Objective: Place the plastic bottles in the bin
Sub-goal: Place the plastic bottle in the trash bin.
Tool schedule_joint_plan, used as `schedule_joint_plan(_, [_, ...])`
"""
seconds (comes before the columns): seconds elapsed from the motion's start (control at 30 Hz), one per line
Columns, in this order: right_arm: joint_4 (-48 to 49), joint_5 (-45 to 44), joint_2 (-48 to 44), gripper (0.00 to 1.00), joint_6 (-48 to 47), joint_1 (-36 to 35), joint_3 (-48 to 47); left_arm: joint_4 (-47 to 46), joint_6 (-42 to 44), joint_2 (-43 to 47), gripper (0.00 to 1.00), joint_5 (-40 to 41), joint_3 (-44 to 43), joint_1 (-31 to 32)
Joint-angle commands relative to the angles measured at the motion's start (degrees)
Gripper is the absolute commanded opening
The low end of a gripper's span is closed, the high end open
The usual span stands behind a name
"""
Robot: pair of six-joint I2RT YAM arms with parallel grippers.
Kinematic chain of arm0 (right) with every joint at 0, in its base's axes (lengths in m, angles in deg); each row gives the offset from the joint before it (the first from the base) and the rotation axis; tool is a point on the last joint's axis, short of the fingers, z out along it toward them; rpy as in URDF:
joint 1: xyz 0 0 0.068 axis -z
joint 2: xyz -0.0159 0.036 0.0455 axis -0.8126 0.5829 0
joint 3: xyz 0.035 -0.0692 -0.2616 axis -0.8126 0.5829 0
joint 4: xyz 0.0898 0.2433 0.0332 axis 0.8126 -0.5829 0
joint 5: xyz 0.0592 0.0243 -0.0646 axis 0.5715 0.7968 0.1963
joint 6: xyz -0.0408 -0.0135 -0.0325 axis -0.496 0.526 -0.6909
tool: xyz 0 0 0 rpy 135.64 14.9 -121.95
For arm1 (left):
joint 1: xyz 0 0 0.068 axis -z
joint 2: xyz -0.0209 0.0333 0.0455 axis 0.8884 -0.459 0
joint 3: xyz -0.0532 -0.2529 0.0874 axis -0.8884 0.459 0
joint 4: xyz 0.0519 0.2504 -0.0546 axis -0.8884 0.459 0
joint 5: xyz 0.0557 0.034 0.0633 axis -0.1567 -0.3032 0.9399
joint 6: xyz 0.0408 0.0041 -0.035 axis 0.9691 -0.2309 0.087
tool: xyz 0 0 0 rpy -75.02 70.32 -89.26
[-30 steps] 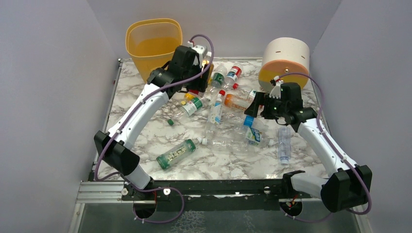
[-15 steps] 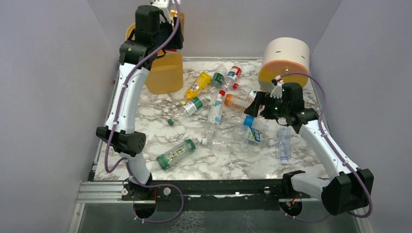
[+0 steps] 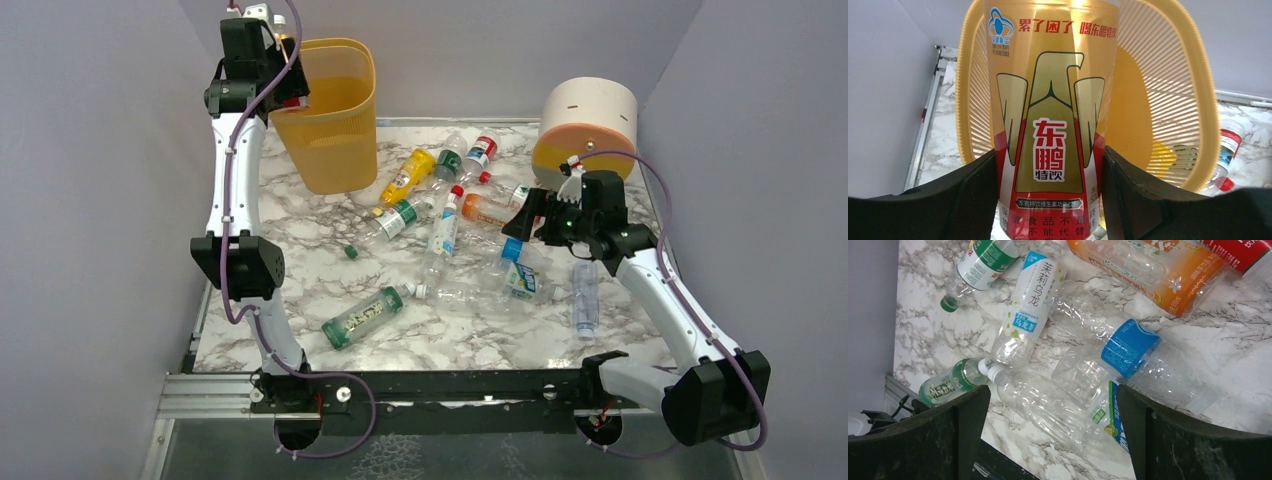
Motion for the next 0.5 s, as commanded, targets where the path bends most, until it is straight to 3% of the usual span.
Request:
schedule_joint_plan(0.0, [-0.12, 1.47, -1.40, 1.00, 0.13, -0.25, -0.03, -2.84, -0.85, -1.42, 0.41, -1.57, 0.63, -1.23])
schedule_joint_plan(0.13, [-0.08, 1.48, -1.28, 1.00, -0.10, -0.25, -0.03, -2.49, -0.91, -2.53, 0.41, -1.14, 0.81, -1.63])
schedule_joint_plan(0.2, [-0.04, 1.64, -1.00, 1.00, -0.14, -0.25, -0.08, -1.80, -1.02, -3.25, 0.46, -1.27, 0.69, -1.81])
schedule_joint_plan(0.33, [0.26, 1.68, -0.77, 1.00, -0.28, -0.21, -0.07, -1.31, -1.46, -3.11, 0.70, -1.53, 1.67, -1.86])
schedule_joint_plan(0.43, [0.23, 1.67, -0.37, 1.00, -0.40, -0.21, -0.25, -1.38, -1.56, -2.01, 0.97, -1.68, 1.71, -1.84])
schedule_joint_plan(0.47, [0.34, 1.66, -0.29, 1.00, -0.43, -0.22, -0.27, -1.39, -1.51, -1.56, 0.99, -1.74, 1.37, -1.83])
